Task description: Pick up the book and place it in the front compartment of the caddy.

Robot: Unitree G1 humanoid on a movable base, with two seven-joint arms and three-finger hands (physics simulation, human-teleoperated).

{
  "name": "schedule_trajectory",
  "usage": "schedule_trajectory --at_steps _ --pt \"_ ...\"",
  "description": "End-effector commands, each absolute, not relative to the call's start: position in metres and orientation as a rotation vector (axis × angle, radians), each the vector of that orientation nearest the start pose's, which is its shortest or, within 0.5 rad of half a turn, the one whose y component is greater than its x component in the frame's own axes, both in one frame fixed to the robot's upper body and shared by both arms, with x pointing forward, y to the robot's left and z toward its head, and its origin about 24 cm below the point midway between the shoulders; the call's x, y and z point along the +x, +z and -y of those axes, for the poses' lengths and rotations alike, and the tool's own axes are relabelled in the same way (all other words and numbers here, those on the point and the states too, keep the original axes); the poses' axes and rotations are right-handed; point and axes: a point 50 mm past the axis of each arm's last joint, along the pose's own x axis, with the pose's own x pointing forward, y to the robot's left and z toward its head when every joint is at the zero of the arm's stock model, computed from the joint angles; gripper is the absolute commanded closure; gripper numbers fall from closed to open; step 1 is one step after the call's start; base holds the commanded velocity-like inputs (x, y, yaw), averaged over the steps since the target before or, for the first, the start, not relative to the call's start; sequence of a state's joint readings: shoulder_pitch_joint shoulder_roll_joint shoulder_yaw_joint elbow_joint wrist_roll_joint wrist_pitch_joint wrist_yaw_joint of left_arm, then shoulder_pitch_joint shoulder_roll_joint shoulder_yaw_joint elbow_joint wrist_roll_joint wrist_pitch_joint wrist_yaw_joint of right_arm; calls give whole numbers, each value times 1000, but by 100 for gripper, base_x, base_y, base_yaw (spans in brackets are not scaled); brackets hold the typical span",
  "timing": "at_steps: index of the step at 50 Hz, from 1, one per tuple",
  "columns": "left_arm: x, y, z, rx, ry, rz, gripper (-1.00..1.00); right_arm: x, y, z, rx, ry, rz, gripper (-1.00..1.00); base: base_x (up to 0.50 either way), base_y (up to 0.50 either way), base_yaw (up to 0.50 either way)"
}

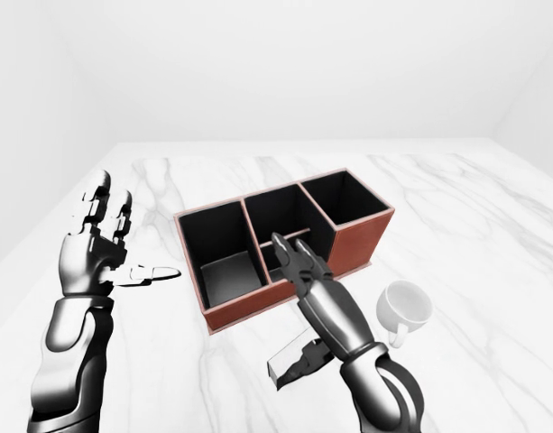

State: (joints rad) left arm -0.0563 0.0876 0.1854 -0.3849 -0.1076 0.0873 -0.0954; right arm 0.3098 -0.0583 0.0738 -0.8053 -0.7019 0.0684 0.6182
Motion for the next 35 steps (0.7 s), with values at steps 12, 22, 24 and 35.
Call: schedule_trajectory --at_steps 12,22,24,35 --pt "246 140 -193 23 36 367 -96 170 129 131 -866 397 195 -100 0 0 0" --pt "247 140 -194 22 38 365 -96 168 124 127 -879 407 197 -100 0 0 0" --pt "247 140 -194 22 38 365 -96 169 122 127 -881 409 196 -100 0 0 0" --pt "246 140 -194 23 38 366 -96 170 120 123 -891 411 202 -100 0 0 0"
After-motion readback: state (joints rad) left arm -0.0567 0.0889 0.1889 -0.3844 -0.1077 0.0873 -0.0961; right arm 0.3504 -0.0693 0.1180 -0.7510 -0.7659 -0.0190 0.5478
